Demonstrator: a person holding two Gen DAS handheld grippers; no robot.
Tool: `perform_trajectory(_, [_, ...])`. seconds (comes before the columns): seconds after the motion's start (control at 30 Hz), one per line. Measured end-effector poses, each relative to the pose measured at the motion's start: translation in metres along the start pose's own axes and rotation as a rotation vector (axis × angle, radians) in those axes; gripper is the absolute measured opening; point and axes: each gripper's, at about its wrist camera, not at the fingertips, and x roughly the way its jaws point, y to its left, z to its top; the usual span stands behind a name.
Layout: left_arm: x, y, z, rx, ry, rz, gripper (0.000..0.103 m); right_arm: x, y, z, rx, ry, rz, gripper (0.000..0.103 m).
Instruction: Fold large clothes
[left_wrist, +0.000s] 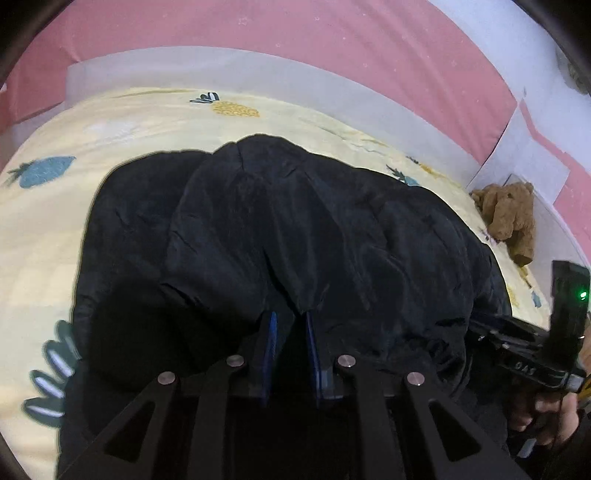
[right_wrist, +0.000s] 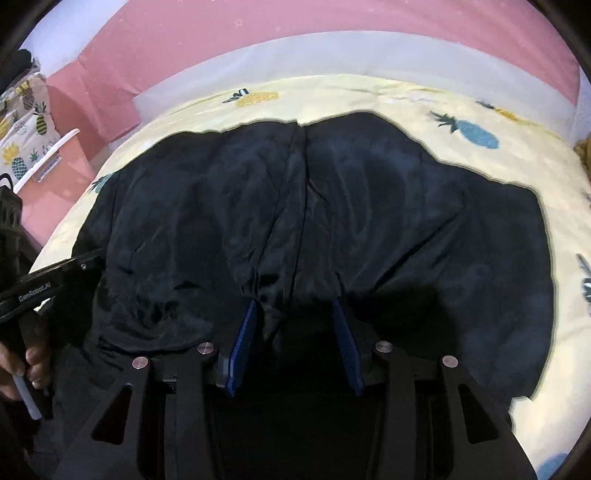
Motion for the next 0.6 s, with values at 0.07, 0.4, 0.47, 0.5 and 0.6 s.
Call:
perform_trajectory(0.07, [-0.014, -0.008, 0.001, 0.020, -0.014, -0.007, 0.016, -0.021, 0.008, -0.001, -0.012, -0.041, 0.026, 0.043])
perform_trajectory(0.4, [0.021, -0.041, -0.028, 0.077, 0.073, -0.075, 0.016, 0.017, 0.018, -0.031, -0.017, 0.037, 0.087, 0.043])
perform_trajectory(0.47, [0.024, -0.039, -0.029, 0.066, 0.060, -0.079, 0.016, 0.022, 0.013, -0.031, -0.009, 0.032, 0.090, 0.043])
perform_trajectory(0.5, [0.025, -0.039, -0.029, 0.069, 0.058, -0.074, 0.016, 0.024, 0.015, -0.031, -0.020, 0.032, 0.080, 0.043])
perform_trajectory(0.6, [0.025, -0.044, -0.035, 0.095, 0.049, -0.049, 0.016, 0.027, 0.019, -0.034, -0.045, 0.022, 0.050, 0.043])
